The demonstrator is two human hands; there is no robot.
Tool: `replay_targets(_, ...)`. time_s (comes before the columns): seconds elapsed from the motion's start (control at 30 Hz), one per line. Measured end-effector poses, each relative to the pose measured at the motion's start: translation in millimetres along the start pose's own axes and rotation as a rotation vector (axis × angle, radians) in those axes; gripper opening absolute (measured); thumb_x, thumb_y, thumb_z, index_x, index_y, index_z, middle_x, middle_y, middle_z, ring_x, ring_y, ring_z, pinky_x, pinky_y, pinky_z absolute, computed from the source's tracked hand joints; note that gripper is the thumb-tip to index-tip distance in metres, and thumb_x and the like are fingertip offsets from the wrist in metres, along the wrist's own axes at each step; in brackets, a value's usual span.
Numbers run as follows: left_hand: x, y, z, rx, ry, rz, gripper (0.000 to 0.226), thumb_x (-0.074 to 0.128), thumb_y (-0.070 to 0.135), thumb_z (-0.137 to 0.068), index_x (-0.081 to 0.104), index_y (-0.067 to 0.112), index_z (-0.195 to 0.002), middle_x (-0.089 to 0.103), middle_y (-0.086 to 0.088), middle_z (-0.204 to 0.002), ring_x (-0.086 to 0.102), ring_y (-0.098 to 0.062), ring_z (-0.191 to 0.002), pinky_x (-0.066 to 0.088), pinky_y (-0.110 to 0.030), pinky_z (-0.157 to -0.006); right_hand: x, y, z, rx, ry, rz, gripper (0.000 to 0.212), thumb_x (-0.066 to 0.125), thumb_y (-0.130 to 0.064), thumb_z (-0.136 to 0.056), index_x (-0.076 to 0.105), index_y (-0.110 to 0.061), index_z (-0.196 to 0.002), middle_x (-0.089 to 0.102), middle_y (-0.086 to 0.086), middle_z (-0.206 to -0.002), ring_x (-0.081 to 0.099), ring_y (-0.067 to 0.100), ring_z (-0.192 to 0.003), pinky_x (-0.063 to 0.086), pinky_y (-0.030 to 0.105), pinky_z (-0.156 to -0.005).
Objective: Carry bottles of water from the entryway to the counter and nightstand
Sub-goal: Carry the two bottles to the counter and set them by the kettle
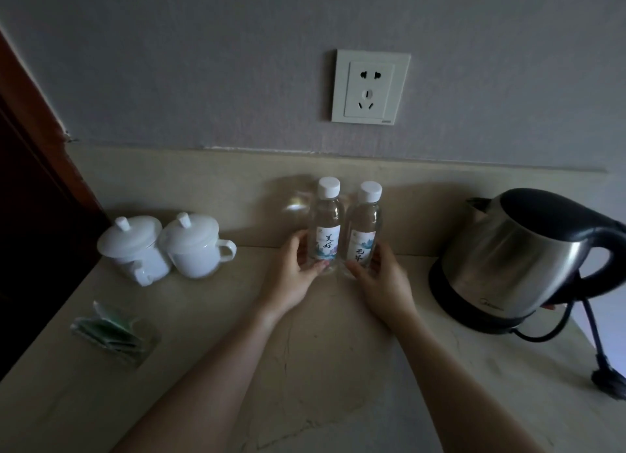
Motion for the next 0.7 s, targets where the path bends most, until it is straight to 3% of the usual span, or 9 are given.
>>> replay_targets(0.17,1.4,-2.9,0.1,-0.011,0.0,0.032,0.052,0.078,0.017,-0.082,0.05,0.026,-0.125,0.065,0.005,-0.123,0.064,-0.008,-0.113,0.051,-0.04,-0.102,5.2,4.3,-7.6,-0.046,0.005,0.022,0.029,0.072,-0.034,-0.085,0.058,-0.029,-0.109,0.066,-0.009,-0.106,0.065,0.006,-0.093,0.054,0.032,-0.08)
replay_targets(0.27,1.5,0.6,3.2,-0.03,0.002,0.002,0.053,0.078,0.034,-0.077,0.051,0.033,-0.124,0.066,0.005,-0.125,0.063,-0.01,-0.116,0.05,-0.044,-0.103,6.2,2.2,-9.7,-0.086,-0.009,0.046,0.03,0.072,-0.031,-0.085,0.056,-0.025,-0.109,0.058,-0.002,-0.113,0.062,0.013,-0.097,0.051,0.031,-0.08)
replay_targets(0.4,-7.3,13.1,26.5,-0.078,0.1,-0.066,0.08,0.078,0.048,-0.07,0.045,0.022,-0.138,0.06,0.007,-0.131,0.057,-0.004,-0.12,0.048,-0.036,-0.105,-2.4,2.8,-1.0,-0.058,-0.001,-0.041,0.056,0.081,-0.031,-0.078,0.052,-0.016,-0.123,0.055,0.002,-0.117,0.059,0.017,-0.104,0.049,0.033,-0.087)
replay_targets(0.47,-28.4,40.3,54.4,-0.04,0.237,-0.077,0.068,0.079,0.035,-0.075,0.05,0.018,-0.133,0.061,0.007,-0.124,0.06,-0.001,-0.109,0.054,-0.03,-0.095,-12.8,-6.3,17.1,-0.047,0.126,-0.104,0.058,0.081,-0.034,-0.077,0.051,-0.012,-0.122,0.052,0.004,-0.112,0.056,0.02,-0.1,0.049,0.038,-0.087)
replay_targets(0.53,-61.0,79.7,89.2,0.059,0.374,-0.107,0.047,0.077,0.023,-0.078,0.059,0.017,-0.122,0.066,0.006,-0.111,0.065,-0.004,-0.091,0.058,-0.025,-0.078,-7.3,-42.1,42.3,-0.134,0.169,-0.199,0.041,0.074,-0.038,-0.079,0.053,-0.019,-0.108,0.053,0.004,-0.097,0.052,0.018,-0.085,0.049,0.04,-0.078)
replay_targets(0.6,-107.4,114.0,131.5,0.128,0.523,-0.17,0.032,0.076,0.017,-0.079,0.065,0.018,-0.109,0.07,0.005,-0.097,0.066,-0.009,-0.077,0.055,-0.022,-0.069,28.3,-97.7,70.4,-0.257,-0.007,-0.32,0.025,0.067,-0.036,-0.078,0.053,-0.024,-0.095,0.053,0.002,-0.081,0.05,0.014,-0.071,0.046,0.033,-0.067)
replay_targets(0.7,-193.5,149.7,216.8,0.103,0.76,-0.244,0.023,0.074,0.015,-0.078,0.067,0.023,-0.098,0.07,0.006,-0.083,0.064,-0.004,-0.069,0.05,-0.015,-0.064,105.6,-190.8,135.8,-0.477,-0.374,-0.388,0.02,0.071,-0.029,-0.079,0.056,-0.023,-0.091,0.054,0.0,-0.068,0.049,0.009,-0.06,0.039,0.019,-0.056)
Point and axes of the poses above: each hand's wrist, its own z-axis away from the middle knuckle, its own x-axis out of the palm, y = z × x, the point moved 8 cm from there along -z, towards the middle knuckle
